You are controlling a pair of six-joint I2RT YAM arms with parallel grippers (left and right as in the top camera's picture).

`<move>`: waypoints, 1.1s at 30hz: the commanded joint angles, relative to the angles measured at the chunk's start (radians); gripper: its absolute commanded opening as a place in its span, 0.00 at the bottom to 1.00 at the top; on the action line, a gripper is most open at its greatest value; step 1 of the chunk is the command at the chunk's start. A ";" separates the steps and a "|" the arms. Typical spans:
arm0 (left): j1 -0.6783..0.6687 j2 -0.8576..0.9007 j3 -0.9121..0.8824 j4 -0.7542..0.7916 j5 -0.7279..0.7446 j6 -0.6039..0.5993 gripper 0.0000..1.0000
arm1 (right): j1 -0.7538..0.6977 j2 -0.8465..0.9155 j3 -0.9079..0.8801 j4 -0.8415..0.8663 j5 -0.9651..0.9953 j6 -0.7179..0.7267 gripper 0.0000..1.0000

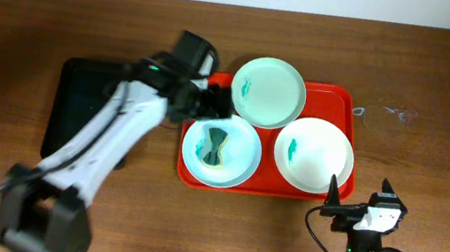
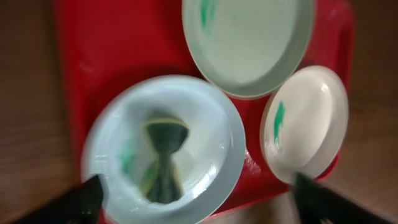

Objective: Clean dirty plates on tray and stack at the side

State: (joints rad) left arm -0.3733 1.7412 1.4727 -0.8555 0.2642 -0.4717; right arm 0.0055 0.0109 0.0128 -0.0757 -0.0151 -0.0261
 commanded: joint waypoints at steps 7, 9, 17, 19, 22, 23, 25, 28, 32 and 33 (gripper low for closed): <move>0.245 -0.175 0.013 -0.298 -0.441 0.122 0.99 | 0.006 -0.007 -0.007 -0.004 0.009 0.004 0.99; 0.274 -0.174 -0.001 -0.319 -0.441 0.122 0.99 | 0.006 -0.007 -0.007 -0.004 0.009 0.004 0.99; 0.289 -0.171 -0.014 -0.328 -0.440 0.122 0.99 | 0.007 -0.007 -0.007 0.037 -0.052 0.028 0.99; 0.288 -0.170 -0.014 -0.328 -0.417 0.122 0.99 | 0.008 -0.007 -0.007 0.100 -0.367 0.172 0.99; 0.288 -0.170 -0.014 -0.328 -0.355 0.122 0.99 | 0.008 -0.007 -0.007 0.150 -0.880 0.391 0.99; 0.288 -0.170 -0.014 -0.328 -0.335 0.122 0.99 | 0.009 -0.007 -0.007 0.185 -0.924 0.429 0.99; 0.288 -0.170 -0.014 -0.328 -0.327 0.122 0.99 | 0.008 -0.007 -0.007 0.258 -0.905 0.483 0.98; 0.288 -0.170 -0.014 -0.328 -0.327 0.122 0.99 | 0.008 -0.007 -0.007 0.687 -0.789 0.812 0.99; 0.288 -0.170 -0.014 -0.328 -0.327 0.122 0.99 | 0.007 -0.007 0.037 1.157 -0.438 0.824 0.99; 0.288 -0.170 -0.014 -0.328 -0.327 0.122 0.99 | 0.007 -0.007 0.069 1.156 -0.372 0.824 0.99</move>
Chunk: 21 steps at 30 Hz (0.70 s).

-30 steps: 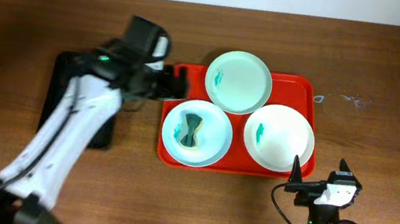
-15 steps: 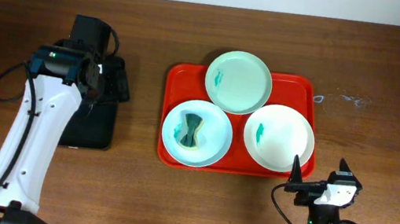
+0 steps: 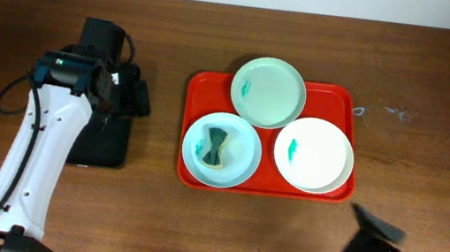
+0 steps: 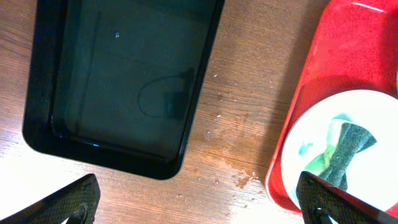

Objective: Clean dirty plates on tray and stack at the side

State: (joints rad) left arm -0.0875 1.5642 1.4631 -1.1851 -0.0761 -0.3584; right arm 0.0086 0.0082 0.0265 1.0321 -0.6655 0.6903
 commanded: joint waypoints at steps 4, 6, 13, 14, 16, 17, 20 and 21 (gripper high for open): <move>0.002 0.007 -0.005 0.002 0.013 0.008 0.99 | 0.004 0.025 0.346 -0.344 0.347 -0.080 0.98; 0.003 0.007 -0.005 0.002 0.013 0.009 0.99 | 0.004 0.106 0.598 -0.855 0.357 -0.344 0.98; 0.003 0.007 -0.005 0.004 0.013 0.008 0.99 | 0.005 0.700 1.217 -2.003 0.365 -0.554 0.98; 0.003 0.007 -0.005 0.006 0.013 0.008 0.99 | 0.005 0.777 1.235 -2.049 0.280 -0.551 0.98; 0.003 0.007 -0.005 0.005 0.029 0.008 0.99 | 0.005 0.926 1.227 -2.087 0.104 -0.552 0.99; 0.003 0.007 -0.005 0.005 0.040 0.008 0.99 | 0.008 1.003 1.220 -2.088 0.033 -0.552 0.96; 0.002 0.007 -0.005 0.005 0.065 0.008 0.99 | 0.056 1.236 1.218 -2.086 -0.008 -0.553 0.75; 0.003 0.007 -0.005 0.005 0.066 0.008 0.99 | 0.076 1.295 1.218 -2.083 0.005 -0.553 0.70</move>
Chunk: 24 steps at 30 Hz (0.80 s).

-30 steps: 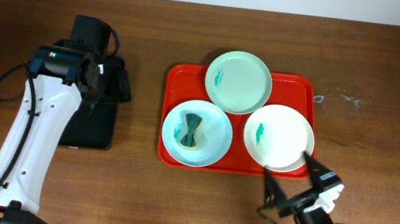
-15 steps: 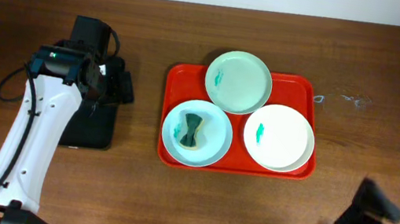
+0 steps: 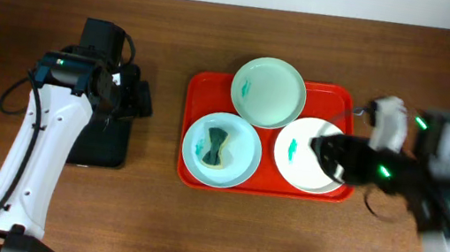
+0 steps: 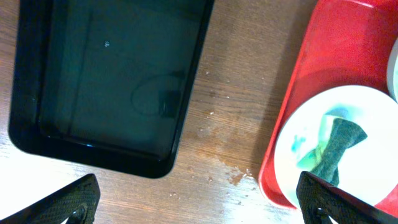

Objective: Clean dirty plates on tray and stack at the side

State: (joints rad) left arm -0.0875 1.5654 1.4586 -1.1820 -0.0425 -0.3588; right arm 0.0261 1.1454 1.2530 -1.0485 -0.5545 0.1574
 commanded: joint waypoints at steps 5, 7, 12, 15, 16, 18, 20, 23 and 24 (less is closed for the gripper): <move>0.003 0.006 0.000 0.003 0.032 0.009 0.99 | 0.184 0.424 -0.008 0.098 -0.058 -0.019 0.52; 0.002 0.006 0.000 0.003 0.033 0.009 0.99 | 0.231 0.506 -0.008 0.167 -0.043 -0.018 0.52; 0.003 0.006 0.000 0.003 0.032 0.009 0.99 | 0.304 0.670 -0.008 0.278 0.100 0.064 0.45; 0.003 0.006 0.000 0.003 0.032 0.009 0.99 | 0.309 0.723 -0.008 0.310 0.104 0.064 0.45; 0.002 0.006 0.000 0.003 0.032 0.009 0.99 | 0.309 0.732 -0.008 0.314 0.116 0.064 0.45; 0.002 0.006 0.000 0.003 0.033 0.009 0.99 | 0.308 0.739 -0.008 0.314 0.149 0.064 0.45; 0.002 0.006 0.000 0.003 0.033 0.009 0.99 | 0.307 0.741 -0.008 0.315 0.184 0.058 0.45; 0.003 0.006 0.000 0.003 0.033 0.009 0.99 | 0.307 0.743 -0.008 0.329 0.224 0.056 0.45; 0.003 0.006 0.000 0.003 0.033 0.009 0.99 | 0.308 0.746 -0.008 0.333 0.236 0.057 0.45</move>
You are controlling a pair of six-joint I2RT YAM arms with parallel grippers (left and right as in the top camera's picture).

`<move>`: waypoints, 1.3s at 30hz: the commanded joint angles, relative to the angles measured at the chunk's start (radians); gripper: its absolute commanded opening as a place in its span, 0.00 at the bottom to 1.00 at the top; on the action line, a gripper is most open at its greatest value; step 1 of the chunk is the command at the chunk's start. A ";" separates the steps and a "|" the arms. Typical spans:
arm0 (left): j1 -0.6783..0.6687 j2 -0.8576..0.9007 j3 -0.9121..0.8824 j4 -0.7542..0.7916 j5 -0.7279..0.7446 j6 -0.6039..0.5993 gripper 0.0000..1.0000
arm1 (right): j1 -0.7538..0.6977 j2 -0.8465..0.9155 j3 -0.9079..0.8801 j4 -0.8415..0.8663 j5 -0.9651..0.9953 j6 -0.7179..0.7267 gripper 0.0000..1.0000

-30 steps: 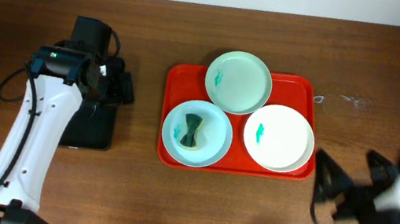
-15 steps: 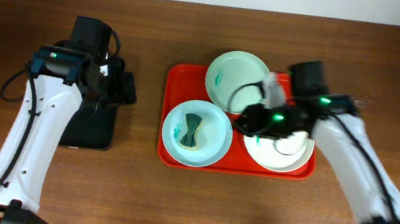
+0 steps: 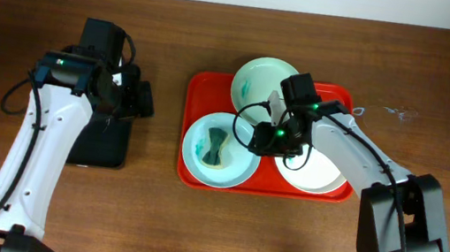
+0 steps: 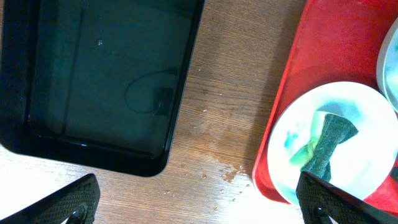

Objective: Clean dirty plates on tray and stack at the side

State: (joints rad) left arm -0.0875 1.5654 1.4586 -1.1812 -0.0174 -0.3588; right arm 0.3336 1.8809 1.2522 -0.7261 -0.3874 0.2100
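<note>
A red tray (image 3: 198,86) holds three plates. The pale blue plate (image 3: 232,167) at its front left has green smears and a dark green sponge (image 3: 214,145) lying in it. Behind it sits a mint plate (image 3: 258,82) with a green smear. At the right, a white plate (image 3: 320,178) is partly covered by my right arm. My right gripper (image 3: 257,137) is at the blue plate's right rim; its jaws are too small to read. My left gripper (image 3: 141,100) hangs open and empty left of the tray. In the left wrist view, the sponge (image 4: 328,143) shows at the right.
A black rectangular tray (image 3: 101,148) lies on the wooden table at the left, under my left arm, also the black tray (image 4: 93,74) in the wrist view. Water spots mark the wood between it and the red tray.
My right gripper was over the white plate at the tray's right; now it is at the right rim of the blue plate with the sponge. The left arm has barely shifted.
First my left gripper was over the red tray beside the sponge plate, and the right arm sat low at the table's front. Then the left gripper stood by the black tray. Later the right arm was over the white plate, and now at the sponge plate.
</note>
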 commanded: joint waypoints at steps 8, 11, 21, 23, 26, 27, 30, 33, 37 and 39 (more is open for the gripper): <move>0.002 0.006 0.000 -0.002 0.031 0.009 0.99 | 0.000 0.069 -0.008 0.047 0.087 0.004 0.43; 0.002 0.006 0.000 -0.002 0.048 0.009 0.99 | 0.000 0.083 -0.008 0.047 0.106 0.004 0.43; 0.002 0.006 -0.001 -0.003 0.109 0.017 0.98 | -0.001 0.121 -0.008 0.051 0.082 -0.056 0.23; -0.005 0.006 -0.001 -0.008 0.109 0.017 0.89 | -0.001 0.141 -0.008 0.058 0.081 -0.056 0.23; -0.034 0.006 -0.002 -0.009 0.109 0.017 0.56 | -0.001 0.166 -0.008 0.063 0.069 -0.056 0.14; -0.045 0.006 -0.002 -0.008 0.108 0.017 0.49 | -0.001 0.166 -0.008 0.063 0.063 -0.056 0.12; -0.088 0.011 -0.002 -0.002 0.109 0.017 0.33 | -0.001 0.167 -0.008 0.063 0.047 -0.056 0.10; -0.134 0.037 -0.002 0.006 0.114 0.016 0.18 | -0.001 0.167 -0.008 0.062 0.040 -0.056 0.06; -0.180 0.096 -0.008 0.036 0.185 0.016 0.29 | -0.001 0.167 -0.008 0.061 0.040 -0.056 0.06; -0.200 0.140 -0.015 0.063 0.230 0.017 0.37 | -0.001 0.167 -0.008 0.062 0.040 -0.056 0.06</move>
State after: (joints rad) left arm -0.2550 1.6310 1.4586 -1.1481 0.1165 -0.3431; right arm 0.3298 1.9984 1.2602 -0.6563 -0.3679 0.1574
